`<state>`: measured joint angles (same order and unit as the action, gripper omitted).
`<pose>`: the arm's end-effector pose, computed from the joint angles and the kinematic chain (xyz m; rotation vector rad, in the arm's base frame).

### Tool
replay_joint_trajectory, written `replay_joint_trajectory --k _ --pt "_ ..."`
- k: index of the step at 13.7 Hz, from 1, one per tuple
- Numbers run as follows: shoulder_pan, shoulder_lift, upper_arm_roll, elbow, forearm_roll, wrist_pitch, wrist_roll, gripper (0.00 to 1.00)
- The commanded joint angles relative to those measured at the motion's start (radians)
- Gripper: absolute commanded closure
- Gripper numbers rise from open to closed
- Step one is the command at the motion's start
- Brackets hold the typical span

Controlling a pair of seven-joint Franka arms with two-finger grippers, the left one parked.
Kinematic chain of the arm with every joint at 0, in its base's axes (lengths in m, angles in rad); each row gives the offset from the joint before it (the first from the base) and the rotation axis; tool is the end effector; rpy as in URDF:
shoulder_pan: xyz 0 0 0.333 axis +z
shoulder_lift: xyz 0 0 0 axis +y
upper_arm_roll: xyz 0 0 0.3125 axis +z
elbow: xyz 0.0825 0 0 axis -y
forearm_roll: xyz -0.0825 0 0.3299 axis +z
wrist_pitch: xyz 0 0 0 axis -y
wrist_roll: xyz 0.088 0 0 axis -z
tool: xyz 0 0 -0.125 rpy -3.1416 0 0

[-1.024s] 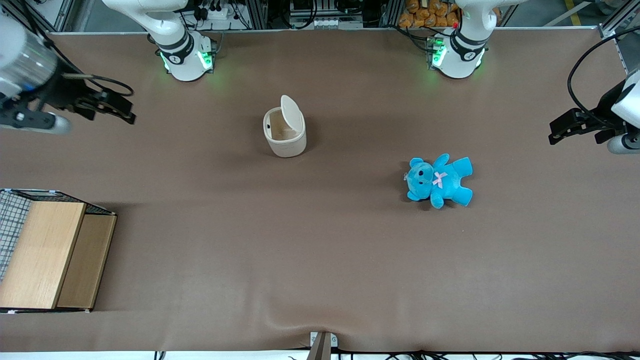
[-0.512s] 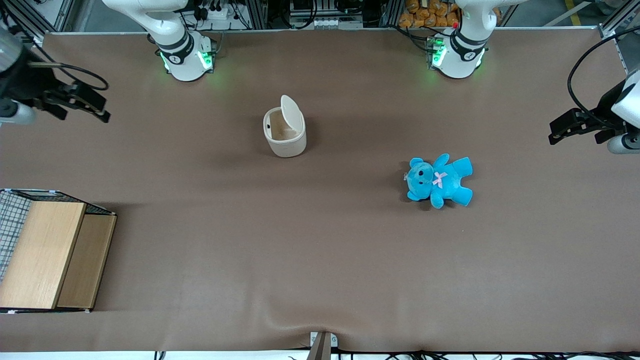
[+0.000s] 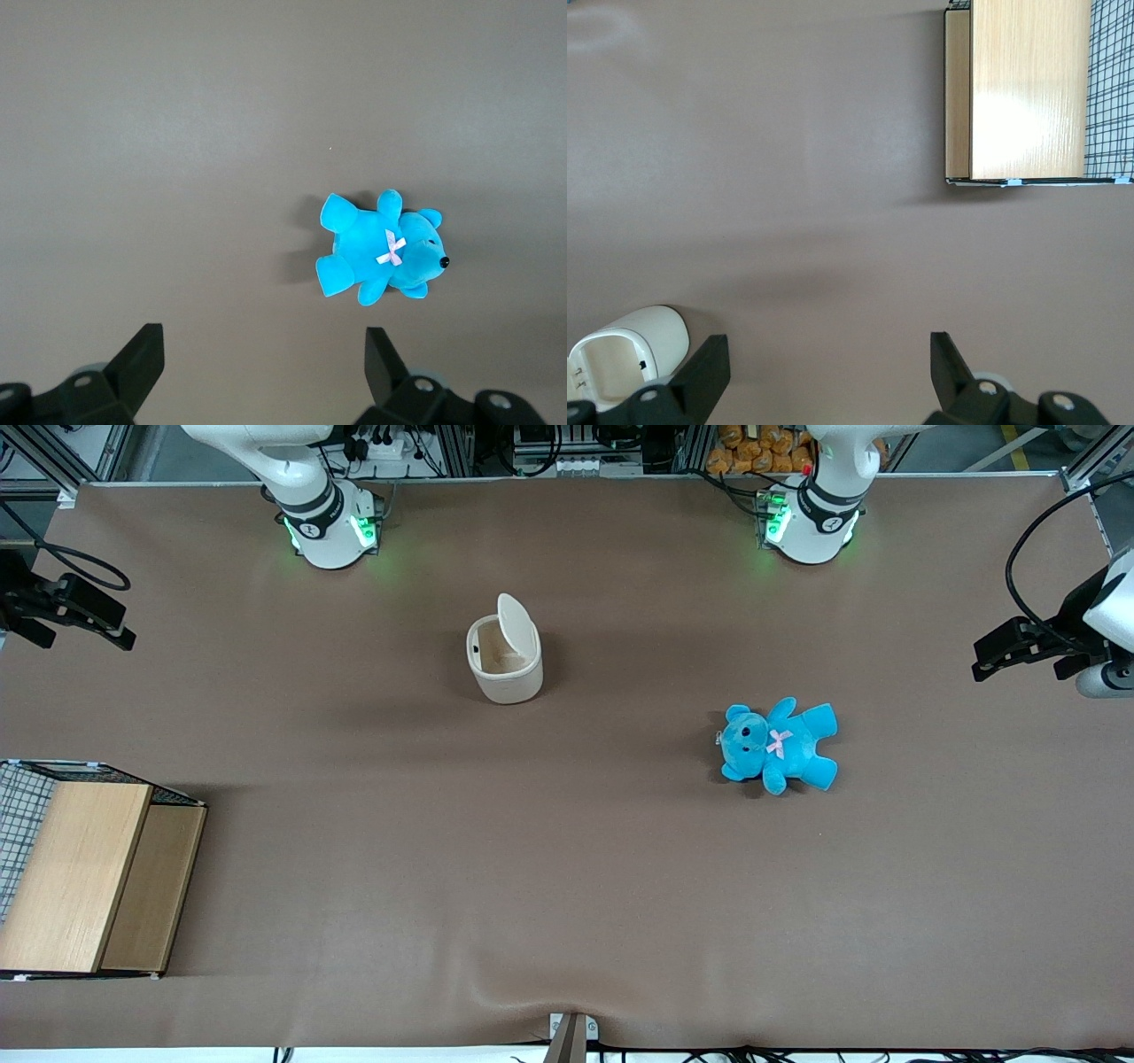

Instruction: Open trash can with right arm

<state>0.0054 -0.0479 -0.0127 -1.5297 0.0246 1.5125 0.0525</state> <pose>0.4805 -0.0005 0.6384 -3.1141 0.0903 -0.0469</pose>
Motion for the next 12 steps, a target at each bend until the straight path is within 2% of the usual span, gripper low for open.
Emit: replay_joint_trajectory --k 1,12 --pt "-0.007 0.006 0.004 0.019 -0.015 -0.006 -0.016 0.00" --pt "-0.008 0.011 0.000 0.013 -0.015 -0.012 -0.014 0.00"
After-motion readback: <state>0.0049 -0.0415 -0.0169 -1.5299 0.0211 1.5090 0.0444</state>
